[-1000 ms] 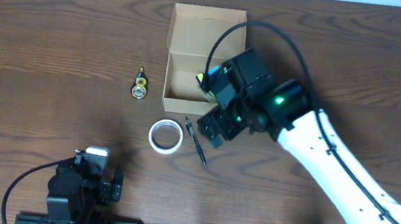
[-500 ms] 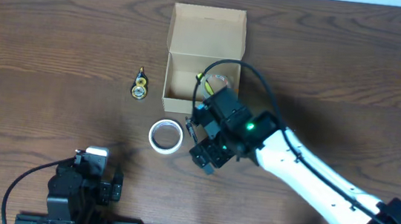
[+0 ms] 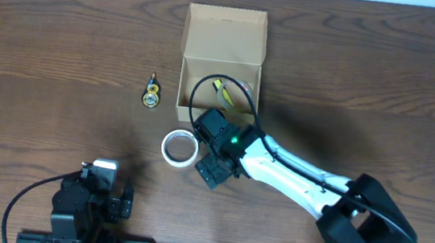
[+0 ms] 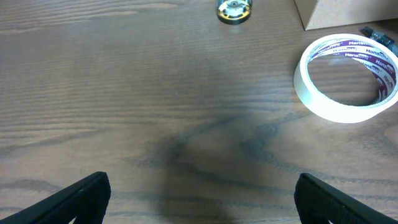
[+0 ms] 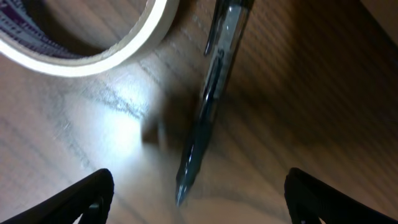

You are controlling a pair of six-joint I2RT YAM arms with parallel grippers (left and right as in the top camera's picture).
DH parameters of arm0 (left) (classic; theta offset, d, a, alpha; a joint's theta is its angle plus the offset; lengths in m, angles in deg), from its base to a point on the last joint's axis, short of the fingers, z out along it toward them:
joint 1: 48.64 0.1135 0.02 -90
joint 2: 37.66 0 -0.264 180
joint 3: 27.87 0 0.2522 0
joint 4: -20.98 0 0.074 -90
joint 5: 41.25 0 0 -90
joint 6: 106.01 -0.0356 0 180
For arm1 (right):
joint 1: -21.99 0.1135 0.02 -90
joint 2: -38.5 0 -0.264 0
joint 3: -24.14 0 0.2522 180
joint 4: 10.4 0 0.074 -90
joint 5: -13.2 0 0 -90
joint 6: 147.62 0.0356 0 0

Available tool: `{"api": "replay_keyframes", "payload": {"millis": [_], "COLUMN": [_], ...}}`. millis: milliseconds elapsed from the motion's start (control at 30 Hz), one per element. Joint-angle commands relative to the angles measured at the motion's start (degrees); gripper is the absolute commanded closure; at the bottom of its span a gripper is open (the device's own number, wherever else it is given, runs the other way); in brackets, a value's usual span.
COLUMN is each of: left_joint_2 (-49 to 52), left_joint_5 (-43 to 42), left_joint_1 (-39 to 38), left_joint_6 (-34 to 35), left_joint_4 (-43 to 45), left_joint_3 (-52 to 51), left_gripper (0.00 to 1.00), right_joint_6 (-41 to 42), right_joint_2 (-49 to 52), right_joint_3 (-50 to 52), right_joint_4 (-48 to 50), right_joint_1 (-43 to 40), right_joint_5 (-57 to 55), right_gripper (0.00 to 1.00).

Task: Pack container
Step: 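Move the right gripper to the black pen and grasp it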

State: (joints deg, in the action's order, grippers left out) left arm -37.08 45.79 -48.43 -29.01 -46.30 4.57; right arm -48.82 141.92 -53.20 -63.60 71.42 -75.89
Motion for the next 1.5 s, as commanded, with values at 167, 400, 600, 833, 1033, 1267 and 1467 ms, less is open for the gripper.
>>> {"api": "replay_keyframes", "payload": {"millis": [167,400,600,833,1033,1267,1467], "left_joint_2": [-0.33,-0.33,-0.33,-0.33,-0.33,-0.33,-0.33], "left_joint_5": [0.39,0.39,0.39,0.39,0.39,0.39,0.39], "left_joint_1": [-0.24,-0.24,-0.24,-0.24,-0.24,-0.24,-0.24], "left_joint_6": [-0.76,-0.76,-0.76,-0.76,-0.76,-0.76,-0.76], "left_joint_4": [-2.47,-2.47,-2.47,-2.47,-2.47,-2.47,-2.47], "left_joint_3": [-0.96,-0.96,-0.96,-0.96,-0.96,-0.96,-0.96], "left_gripper": [0.05,0.05,0.05,0.05,0.04,0.05,0.05], "right_joint_6": [1.46,1.46,1.46,1.46,1.46,1.44,1.38], "right_joint_2": [2.16,3.43,4.92,5.79,5.79,5.79,5.79], "right_joint_3": [0.31,0.31,0.33,0.33,0.33,0.33,0.33], "right_joint_4": [2.95,4.98,4.96,4.81,4.31,3.28,1.86], "right_joint_1": [0.48,0.48,0.50,0.50,0.50,0.55,0.55], "right_joint_5": [-4.11,-4.11,-3.87,-3.41,-2.12,-1.95,-1.97], "right_gripper": [0.26,0.35,0.36,0.46,0.51,0.69,0.86]}}
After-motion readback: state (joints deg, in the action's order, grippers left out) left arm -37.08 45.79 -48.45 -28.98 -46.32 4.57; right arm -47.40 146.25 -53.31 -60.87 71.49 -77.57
